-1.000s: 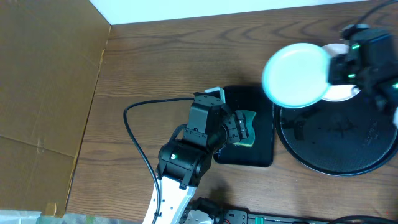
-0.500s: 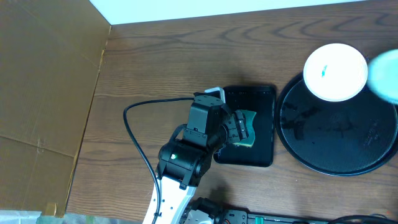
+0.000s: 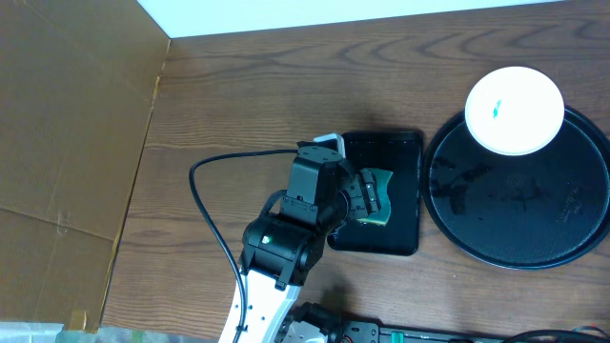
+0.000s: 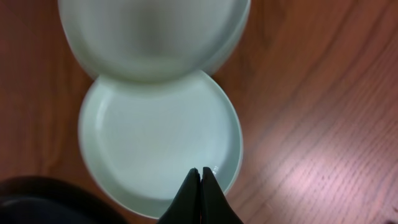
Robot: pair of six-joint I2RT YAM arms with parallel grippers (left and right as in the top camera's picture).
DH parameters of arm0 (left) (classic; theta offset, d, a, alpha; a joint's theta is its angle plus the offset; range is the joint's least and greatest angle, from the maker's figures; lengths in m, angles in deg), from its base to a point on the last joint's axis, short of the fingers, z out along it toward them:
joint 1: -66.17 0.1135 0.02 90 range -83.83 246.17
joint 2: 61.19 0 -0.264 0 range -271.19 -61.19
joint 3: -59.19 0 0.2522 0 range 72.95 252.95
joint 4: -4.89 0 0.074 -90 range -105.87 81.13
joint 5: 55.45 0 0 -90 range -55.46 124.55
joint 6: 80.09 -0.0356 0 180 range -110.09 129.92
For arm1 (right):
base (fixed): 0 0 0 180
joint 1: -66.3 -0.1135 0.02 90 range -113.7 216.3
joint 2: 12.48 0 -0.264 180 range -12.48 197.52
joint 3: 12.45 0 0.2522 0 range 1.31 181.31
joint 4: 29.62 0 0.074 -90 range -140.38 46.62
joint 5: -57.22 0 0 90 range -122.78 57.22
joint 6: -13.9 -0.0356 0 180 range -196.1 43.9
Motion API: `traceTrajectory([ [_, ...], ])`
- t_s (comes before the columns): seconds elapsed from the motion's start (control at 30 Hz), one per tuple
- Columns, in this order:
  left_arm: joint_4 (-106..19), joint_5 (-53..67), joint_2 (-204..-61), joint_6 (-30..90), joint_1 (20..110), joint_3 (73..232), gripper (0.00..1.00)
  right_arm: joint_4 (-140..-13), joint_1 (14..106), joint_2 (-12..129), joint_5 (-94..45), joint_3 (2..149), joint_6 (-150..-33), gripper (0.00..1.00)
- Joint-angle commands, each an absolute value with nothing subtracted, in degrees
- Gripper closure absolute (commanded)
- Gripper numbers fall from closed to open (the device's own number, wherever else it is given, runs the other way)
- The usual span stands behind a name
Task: Clean dirty plates on tray and stack at the side
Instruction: 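Place the pale green plate on the stack at the right side, then grasp the white plate on the round tray with the right gripper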
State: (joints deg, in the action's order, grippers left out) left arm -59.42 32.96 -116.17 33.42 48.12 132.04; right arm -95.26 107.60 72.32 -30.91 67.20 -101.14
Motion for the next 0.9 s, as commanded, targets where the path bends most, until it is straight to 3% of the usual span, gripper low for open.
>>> traceTrajectory([
  [0.0, -59.4, 32.6, -116.3, 32.4, 48.4, 133.2, 0.20, -93.4, 107.4, 71.8, -29.6, 64.5, -98.6, 0.99],
  [0.13, -59.4, 32.6, -116.3, 32.4, 48.4, 133.2, 0.20, -90.7, 106.5, 71.4, -22.1, 64.3, -93.7, 0.99],
  [0.27, -59.4, 32.6, -116.3, 32.4, 48.4, 133.2, 0.20, -89.4, 103.0, 69.6, -11.4, 65.3, -89.7, 0.91],
  [0.47, -59.4, 32.6, -116.3, 32.4, 48.4, 133.2, 0.20, -89.4, 88.5, 65.3, -5.5, 69.9, -83.7, 0.64],
  [0.7, -59.4, 32.6, -116.3, 32.4, 48.4, 133.2, 0.20, -88.9, 63.4, 67.1, -18.4, 80.2, -83.3, 0.52],
  [0.87, -59.4, 32.6, -116.3, 32.4, 48.4, 133.2, 0.20, -80.2, 54.2, 72.4, -35.6, 81.5, -83.3, 0.37],
])
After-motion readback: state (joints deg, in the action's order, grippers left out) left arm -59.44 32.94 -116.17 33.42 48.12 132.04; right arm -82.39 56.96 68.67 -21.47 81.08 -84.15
